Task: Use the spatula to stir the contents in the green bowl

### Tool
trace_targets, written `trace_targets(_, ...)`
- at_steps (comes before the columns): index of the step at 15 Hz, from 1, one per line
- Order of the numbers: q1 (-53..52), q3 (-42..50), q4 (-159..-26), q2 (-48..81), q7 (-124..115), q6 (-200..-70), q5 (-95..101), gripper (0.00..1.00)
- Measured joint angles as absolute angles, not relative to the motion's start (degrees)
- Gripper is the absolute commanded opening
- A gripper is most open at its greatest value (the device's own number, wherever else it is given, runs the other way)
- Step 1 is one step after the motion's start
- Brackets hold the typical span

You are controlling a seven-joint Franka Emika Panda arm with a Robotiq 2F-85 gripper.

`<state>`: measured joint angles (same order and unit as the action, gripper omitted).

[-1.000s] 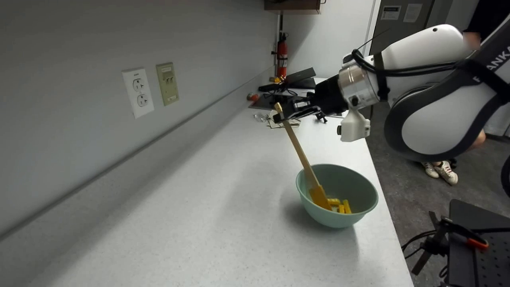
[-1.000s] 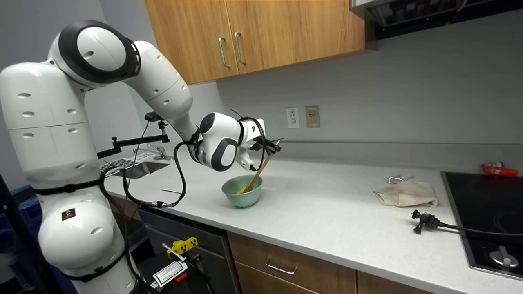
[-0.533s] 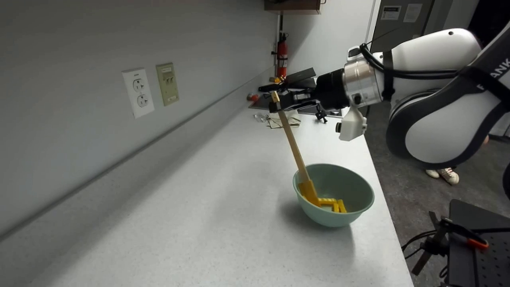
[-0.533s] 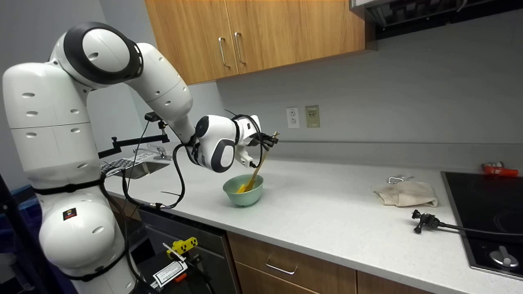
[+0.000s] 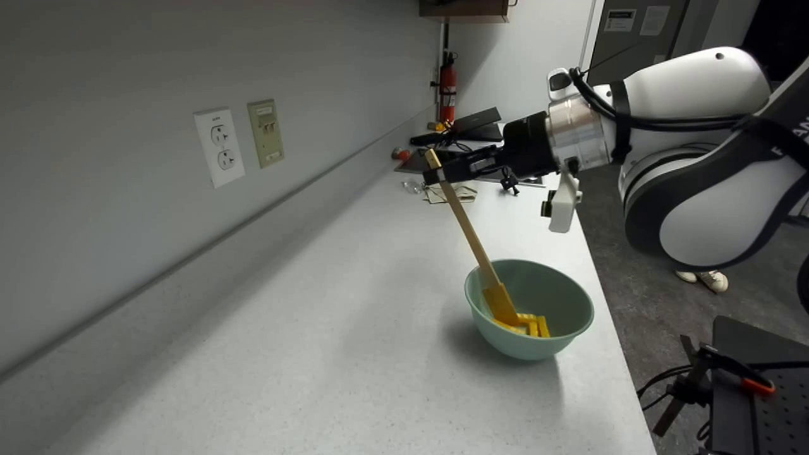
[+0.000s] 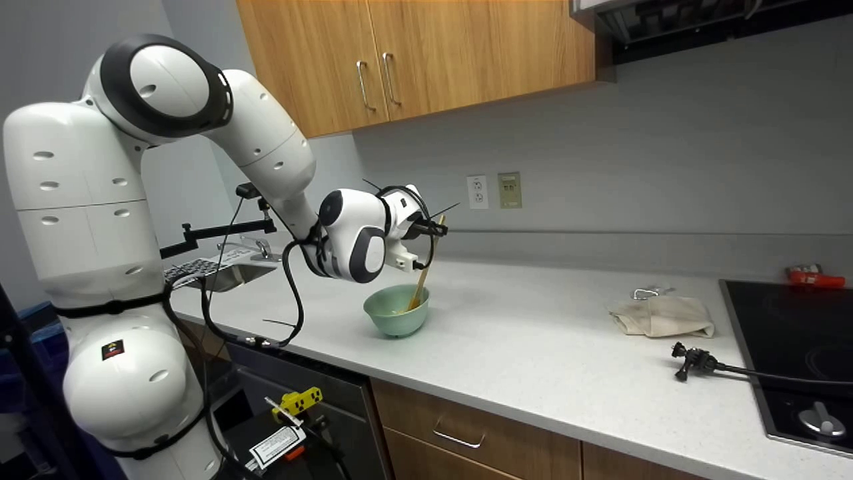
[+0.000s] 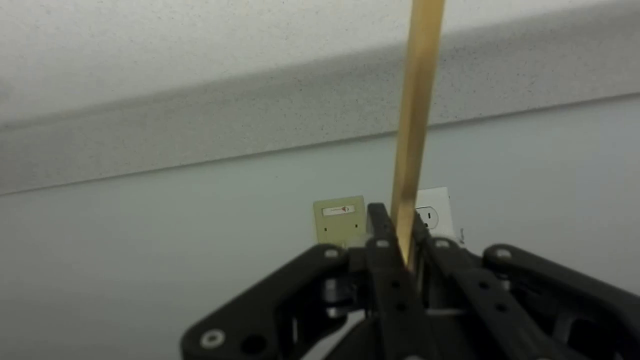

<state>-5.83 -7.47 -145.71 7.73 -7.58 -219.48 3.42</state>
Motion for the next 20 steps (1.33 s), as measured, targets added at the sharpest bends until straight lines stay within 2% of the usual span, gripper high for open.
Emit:
trace_targets(6, -5.67, -6.99, -146.03, 7.72, -6.84, -218.34, 3.06, 0.02)
trace_targets(20, -7.98, -8.78, -145.47, 8.23, -10.98, -218.37, -10.83, 0.02)
